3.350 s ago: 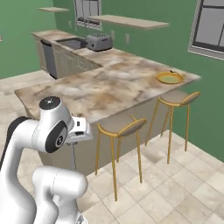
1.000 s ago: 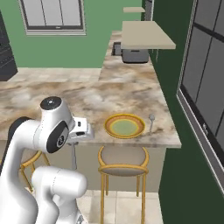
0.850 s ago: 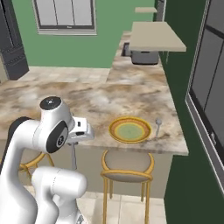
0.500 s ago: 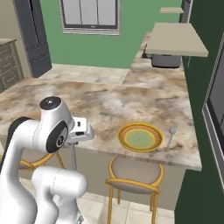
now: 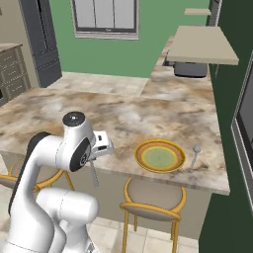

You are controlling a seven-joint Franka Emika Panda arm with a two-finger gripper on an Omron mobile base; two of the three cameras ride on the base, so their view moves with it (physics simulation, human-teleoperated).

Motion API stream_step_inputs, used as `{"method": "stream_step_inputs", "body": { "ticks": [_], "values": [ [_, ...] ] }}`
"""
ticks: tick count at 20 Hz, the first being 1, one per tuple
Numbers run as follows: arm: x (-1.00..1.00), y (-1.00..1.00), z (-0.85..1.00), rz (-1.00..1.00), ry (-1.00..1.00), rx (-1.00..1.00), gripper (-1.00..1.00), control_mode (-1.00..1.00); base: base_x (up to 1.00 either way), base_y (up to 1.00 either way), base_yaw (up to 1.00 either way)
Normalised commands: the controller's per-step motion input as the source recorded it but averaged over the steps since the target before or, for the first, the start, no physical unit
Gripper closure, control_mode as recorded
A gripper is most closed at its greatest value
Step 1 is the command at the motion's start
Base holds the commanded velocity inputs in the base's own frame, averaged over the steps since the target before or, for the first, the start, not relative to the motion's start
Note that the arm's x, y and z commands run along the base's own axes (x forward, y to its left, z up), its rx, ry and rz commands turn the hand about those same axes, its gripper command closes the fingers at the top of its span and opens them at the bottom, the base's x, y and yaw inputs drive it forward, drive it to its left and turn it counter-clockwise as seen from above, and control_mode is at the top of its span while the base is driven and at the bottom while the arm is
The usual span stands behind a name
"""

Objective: Take the fork and place it on the left side of the plate. Then take the spoon and place it on the right side of the plate. Make sure they're directly next to the plate.

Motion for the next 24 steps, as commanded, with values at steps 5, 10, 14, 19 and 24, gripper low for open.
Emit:
{"method": "stream_step_inputs", "body": {
  "ticks": [5,10,14,19,24],
  "values": [
    [0.55,0.01,-0.07,-0.09,0.00,-0.01,1.00,-1.00,0.00,0.00,0.00],
    [0.58,0.06,-0.09,-0.25,0.00,-0.01,1.00,-1.00,0.00,0.00,0.00],
    [0.68,0.00,-0.29,-0.18,-0.01,0.00,1.00,-1.00,0.00,0.00,0.00],
    [0.65,-0.14,-0.40,-0.03,-0.07,0.00,1.00,-1.00,0.00,0.00,0.00],
    [0.70,-0.30,-0.39,0.00,-0.06,0.00,1.00,-1.00,0.00,0.00,0.00]
  ]
}}
